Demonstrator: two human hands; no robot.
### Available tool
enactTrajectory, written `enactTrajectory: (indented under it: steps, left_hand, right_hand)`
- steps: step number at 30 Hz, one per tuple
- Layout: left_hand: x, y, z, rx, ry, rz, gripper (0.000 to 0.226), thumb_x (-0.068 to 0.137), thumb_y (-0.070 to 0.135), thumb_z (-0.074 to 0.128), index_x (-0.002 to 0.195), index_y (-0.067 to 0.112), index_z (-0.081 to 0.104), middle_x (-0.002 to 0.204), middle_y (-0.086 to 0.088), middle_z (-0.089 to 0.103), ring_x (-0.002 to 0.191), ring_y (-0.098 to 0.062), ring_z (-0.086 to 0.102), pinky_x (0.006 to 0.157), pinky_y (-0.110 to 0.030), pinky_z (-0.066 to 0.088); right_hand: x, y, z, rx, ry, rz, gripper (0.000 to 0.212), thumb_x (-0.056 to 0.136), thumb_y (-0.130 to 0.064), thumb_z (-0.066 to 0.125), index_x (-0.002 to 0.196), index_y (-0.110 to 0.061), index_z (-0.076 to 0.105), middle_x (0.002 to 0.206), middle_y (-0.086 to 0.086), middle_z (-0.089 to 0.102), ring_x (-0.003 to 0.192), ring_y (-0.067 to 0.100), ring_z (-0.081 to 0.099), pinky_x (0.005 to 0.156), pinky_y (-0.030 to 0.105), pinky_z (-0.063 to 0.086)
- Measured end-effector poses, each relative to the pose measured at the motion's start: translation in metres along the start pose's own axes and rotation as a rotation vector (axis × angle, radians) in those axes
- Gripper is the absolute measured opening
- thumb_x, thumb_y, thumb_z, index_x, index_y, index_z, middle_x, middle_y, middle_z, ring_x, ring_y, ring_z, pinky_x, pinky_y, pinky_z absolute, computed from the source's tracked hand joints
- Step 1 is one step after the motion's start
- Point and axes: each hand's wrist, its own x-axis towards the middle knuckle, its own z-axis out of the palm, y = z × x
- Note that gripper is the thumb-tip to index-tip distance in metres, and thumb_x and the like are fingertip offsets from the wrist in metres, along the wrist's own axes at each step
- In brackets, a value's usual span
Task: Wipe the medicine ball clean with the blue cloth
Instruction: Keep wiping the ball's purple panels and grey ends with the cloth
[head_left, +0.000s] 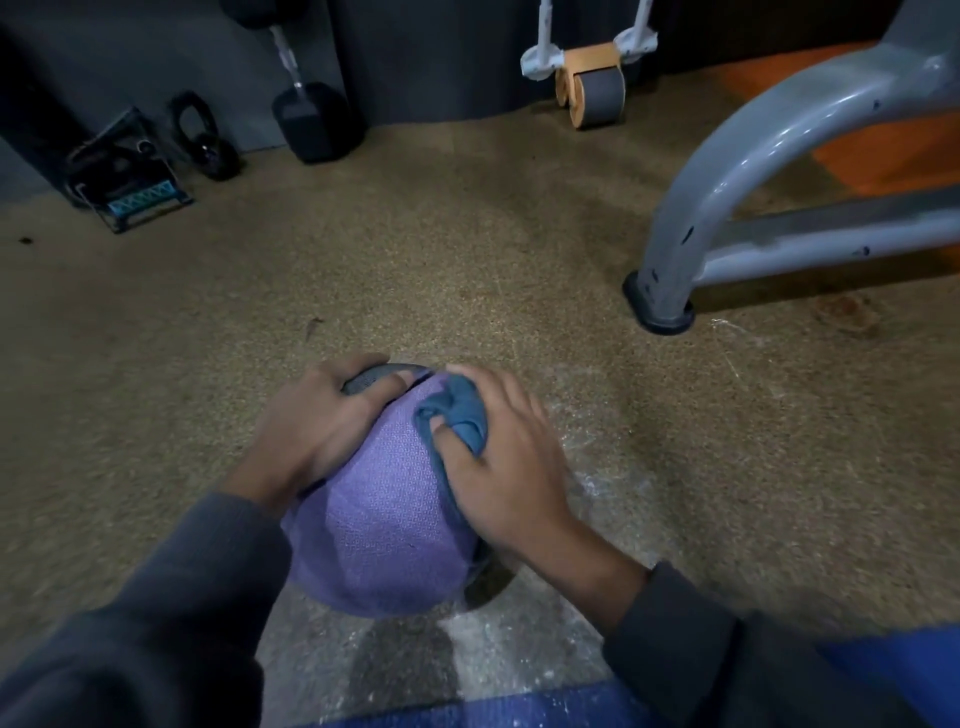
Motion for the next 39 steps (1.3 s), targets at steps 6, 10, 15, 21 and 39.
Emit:
enactTrajectory:
  steps: [6, 10, 15, 21, 39]
  left_hand:
    - [-0.019, -0.008, 0.0, -0.025, 0.047, 0.056, 0.068, 0.069, 0.083, 0.04, 0.126, 0.051, 0.059, 0.137, 0.017, 0.059, 0.125, -0.016, 0.055, 0.106, -0.041, 0.039]
    - [-0.018, -0.006, 0.003, -0.004, 0.054, 0.04, 0.066, 0.066, 0.086, 0.038, 0.124, 0.058, 0.056, 0.136, 0.024, 0.057, 0.124, -0.014, 0.055, 0.105, -0.042, 0.04]
    - [-0.017, -0.012, 0.001, -0.044, 0.027, 0.109, 0.065, 0.069, 0.085, 0.039, 0.124, 0.055, 0.058, 0.134, 0.026, 0.057, 0.124, -0.01, 0.054, 0.107, -0.047, 0.04]
    - [-0.031, -0.012, 0.001, -0.037, 0.034, 0.234, 0.062, 0.071, 0.081, 0.042, 0.123, 0.054, 0.06, 0.135, 0.03, 0.054, 0.123, 0.0, 0.05, 0.106, -0.035, 0.036]
    - [-0.047, -0.014, -0.016, 0.042, -0.088, -0.049, 0.104, 0.067, 0.095, 0.027, 0.15, 0.032, 0.037, 0.155, 0.004, 0.04, 0.142, -0.017, 0.036, 0.113, -0.031, 0.024]
  right_hand:
    - [0.043, 0.041, 0.005, 0.337, -0.247, 0.544, 0.023, 0.096, -0.037, 0.048, 0.083, -0.024, 0.06, 0.083, 0.0, 0.064, 0.08, 0.021, 0.06, 0.078, 0.036, 0.044]
    - [0.015, 0.021, -0.002, 0.118, -0.178, 0.36, 0.023, 0.097, -0.043, 0.045, 0.106, -0.028, 0.06, 0.102, -0.008, 0.061, 0.092, 0.013, 0.056, 0.078, 0.029, 0.041]
    - [0.028, -0.001, -0.001, -0.005, -0.186, 0.05, 0.039, 0.09, -0.051, 0.045, 0.124, -0.036, 0.055, 0.122, -0.013, 0.059, 0.105, 0.009, 0.053, 0.088, 0.033, 0.042]
    - [0.042, 0.05, 0.002, 0.333, -0.438, 0.722, 0.034, 0.098, -0.041, 0.045, 0.08, -0.019, 0.062, 0.078, 0.004, 0.064, 0.069, 0.018, 0.059, 0.067, 0.03, 0.04]
    - [-0.037, 0.038, 0.009, 0.564, -0.159, 0.777, 0.03, 0.097, -0.045, 0.053, 0.106, -0.021, 0.068, 0.093, 0.003, 0.074, 0.087, 0.021, 0.07, 0.075, 0.035, 0.053]
